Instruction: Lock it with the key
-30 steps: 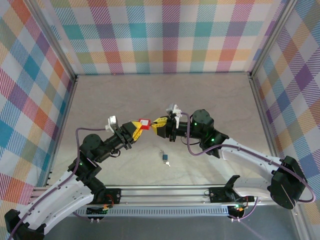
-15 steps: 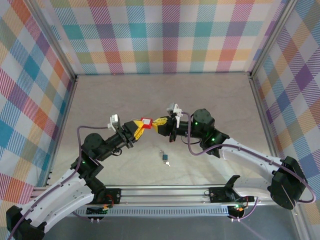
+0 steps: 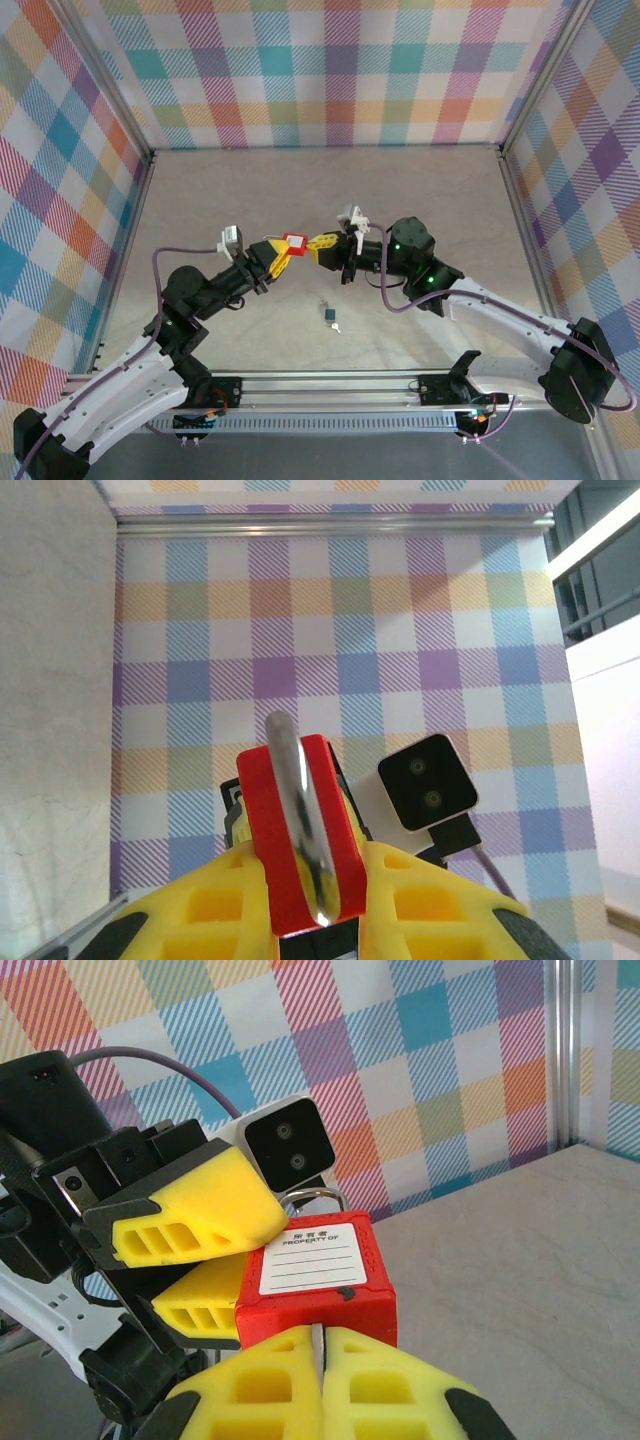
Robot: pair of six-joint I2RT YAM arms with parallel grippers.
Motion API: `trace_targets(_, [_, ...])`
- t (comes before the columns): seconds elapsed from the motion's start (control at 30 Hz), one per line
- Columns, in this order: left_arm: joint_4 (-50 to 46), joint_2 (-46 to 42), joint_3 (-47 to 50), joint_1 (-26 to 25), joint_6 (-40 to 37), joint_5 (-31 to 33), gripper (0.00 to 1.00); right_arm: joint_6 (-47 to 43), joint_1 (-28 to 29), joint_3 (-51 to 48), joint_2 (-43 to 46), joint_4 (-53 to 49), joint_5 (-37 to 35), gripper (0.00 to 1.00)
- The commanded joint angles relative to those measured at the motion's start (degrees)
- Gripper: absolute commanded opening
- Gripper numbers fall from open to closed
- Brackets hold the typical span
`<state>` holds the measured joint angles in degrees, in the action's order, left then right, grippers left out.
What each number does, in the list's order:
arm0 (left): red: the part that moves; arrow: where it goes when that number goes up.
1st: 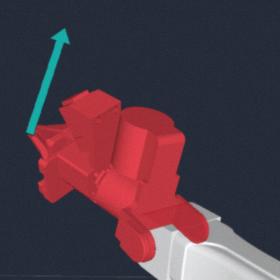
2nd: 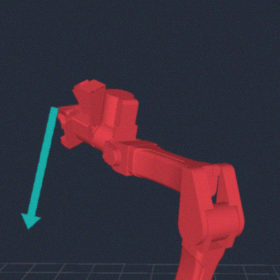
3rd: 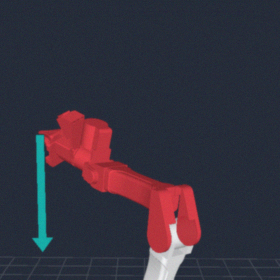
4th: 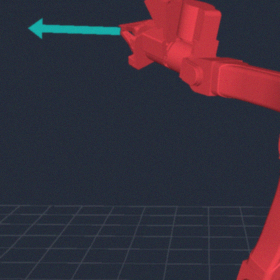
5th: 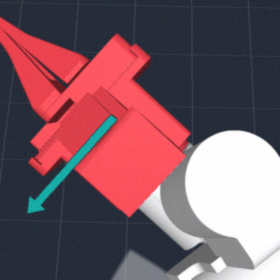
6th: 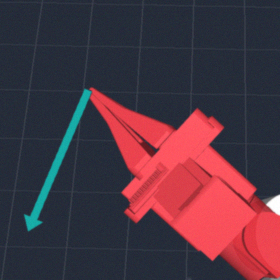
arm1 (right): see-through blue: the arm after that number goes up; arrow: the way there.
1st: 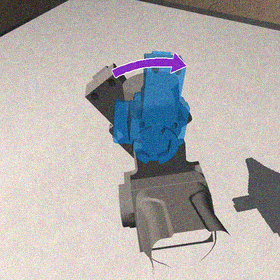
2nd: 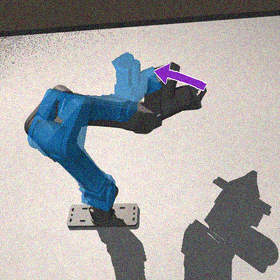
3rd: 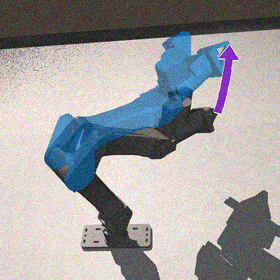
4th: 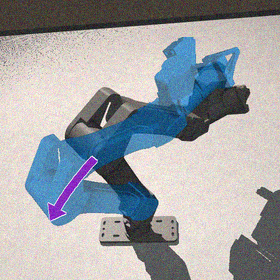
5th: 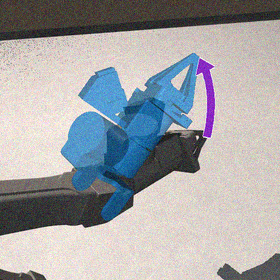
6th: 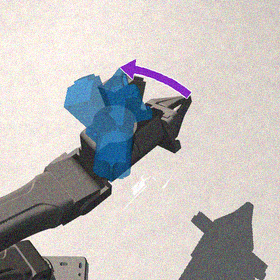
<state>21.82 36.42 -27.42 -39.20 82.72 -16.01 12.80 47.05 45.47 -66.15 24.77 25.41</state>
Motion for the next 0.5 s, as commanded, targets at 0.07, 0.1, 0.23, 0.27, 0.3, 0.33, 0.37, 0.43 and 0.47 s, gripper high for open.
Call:
trace_targets(0.07, [4.2, -1.4, -1.3, -0.4, -12.0, -10.3, 0.0, 4.2, 0.4, 3.0, 0.4, -1.5, 1.2, 0.0])
trace_targets(0.1, [3.5, -2.1, -1.3, -0.4, -14.6, -10.8, 0.0, 5.0, 0.4, 3.0, 0.6, -1.6, 1.5, 0.0])
trace_targets(0.23, [-0.8, -6.3, 0.1, -0.4, -22.0, -10.4, 0.0, 8.3, 0.4, 3.3, 1.3, -2.3, 1.9, 0.0])
trace_targets(0.27, [-0.5, -7.4, 0.8, -0.4, -23.3, -10.3, 0.0, 9.0, 0.4, 3.6, 1.3, -2.9, 2.1, 0.0])
trace_targets(0.3, [-0.3, -8.5, 1.4, -0.4, -24.3, -9.8, 0.0, 10.1, 0.4, 3.8, 1.2, -3.1, 2.0, 0.0])
trace_targets(0.33, [0.7, -9.3, 2.0, -0.4, -24.7, -9.7, 0.0, 10.9, 0.3, 4.2, 1.1, -3.6, 1.8, 0.0])
trace_targets(0.37, [2.4, -10.2, 2.8, -0.4, -25.2, -9.7, 0.0, 11.7, 0.3, 4.2, 1.1, -3.4, 2.0, 0.0])
trace_targets(0.43, [4.6, -11.4, 4.0, -0.4, -25.7, -9.2, 0.0, 13.5, 0.3, 4.4, 1.1, -3.5, 1.3, 0.0])
trace_targets(0.47, [6.6, -11.6, 4.8, -0.4, -25.5, -9.2, 0.0, 14.2, 0.2, 4.6, 1.0, -3.9, 1.0, 0.0])
